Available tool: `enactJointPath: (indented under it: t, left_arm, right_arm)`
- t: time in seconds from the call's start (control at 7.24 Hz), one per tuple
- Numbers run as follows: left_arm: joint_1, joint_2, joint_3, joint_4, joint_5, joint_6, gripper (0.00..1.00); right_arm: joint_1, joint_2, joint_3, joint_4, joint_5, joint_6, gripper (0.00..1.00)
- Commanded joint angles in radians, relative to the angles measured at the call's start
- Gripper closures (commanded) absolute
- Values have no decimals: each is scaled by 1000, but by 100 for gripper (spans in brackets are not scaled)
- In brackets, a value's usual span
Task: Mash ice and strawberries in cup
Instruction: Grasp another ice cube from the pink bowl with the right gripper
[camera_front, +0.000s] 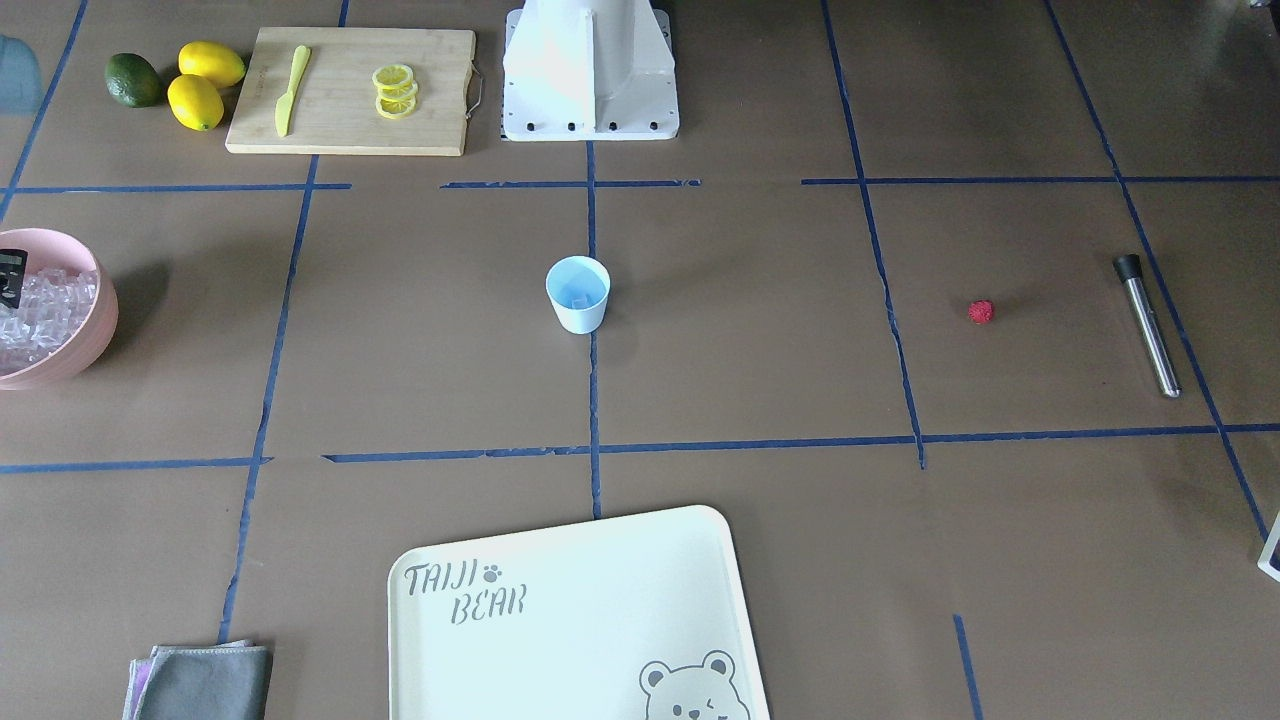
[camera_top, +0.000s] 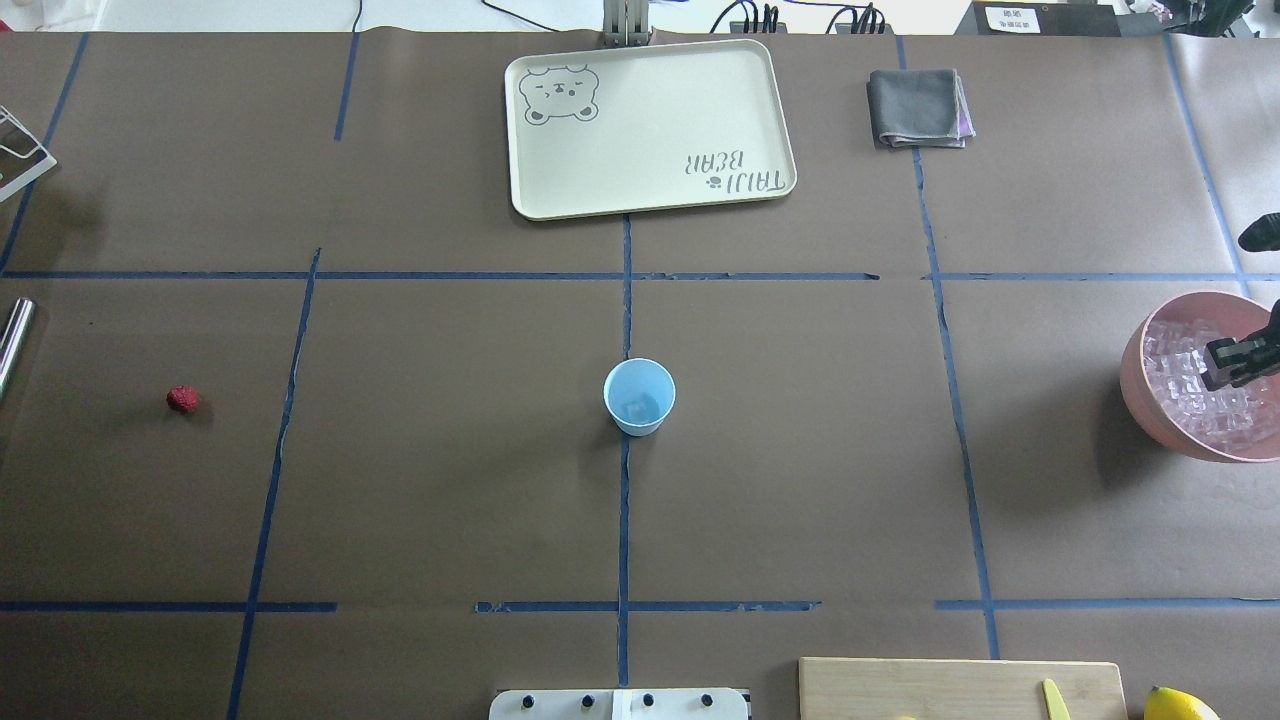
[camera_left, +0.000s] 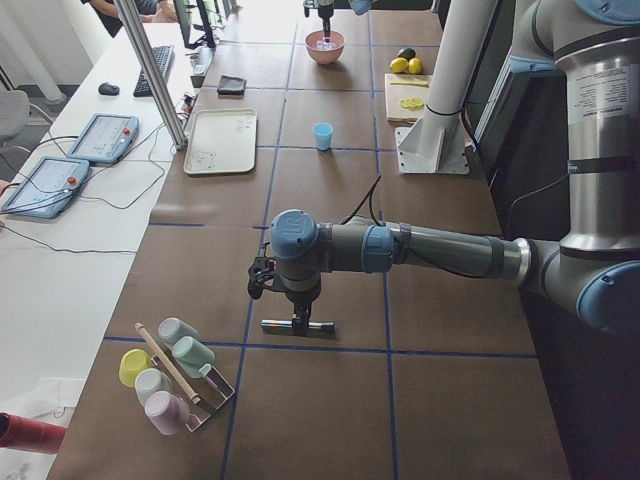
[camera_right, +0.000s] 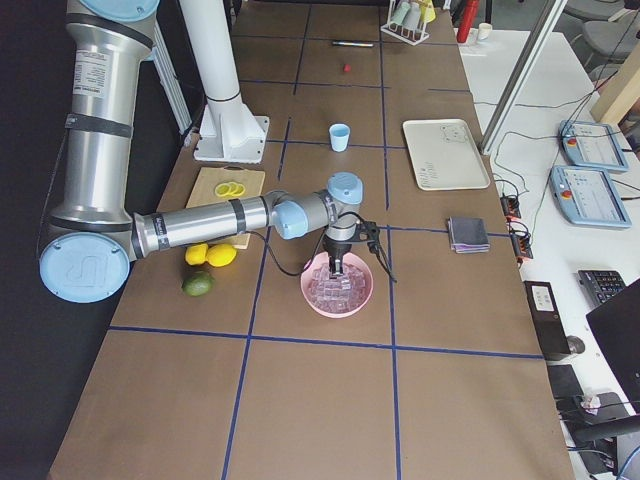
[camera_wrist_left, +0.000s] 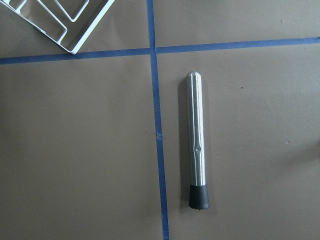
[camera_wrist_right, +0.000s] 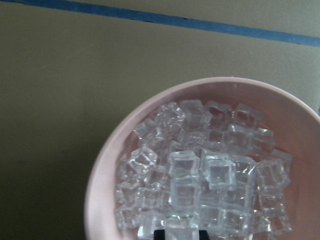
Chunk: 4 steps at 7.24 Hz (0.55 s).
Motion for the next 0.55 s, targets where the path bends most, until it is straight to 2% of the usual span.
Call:
enactJointPath:
  t: [0.0, 0.14, 0.41]
  left_arm:
    - [0, 0, -1, 0, 0, 0, 0]
    - [0, 0, -1, 0, 1, 2, 0]
    - [1, 0, -1, 0, 1, 3, 0]
  right_arm:
    - [-18, 61, 70, 7, 141, 158, 100]
    - [-55, 143, 72, 8, 193, 311, 100]
    - [-243, 390, 74, 7, 142, 714, 100]
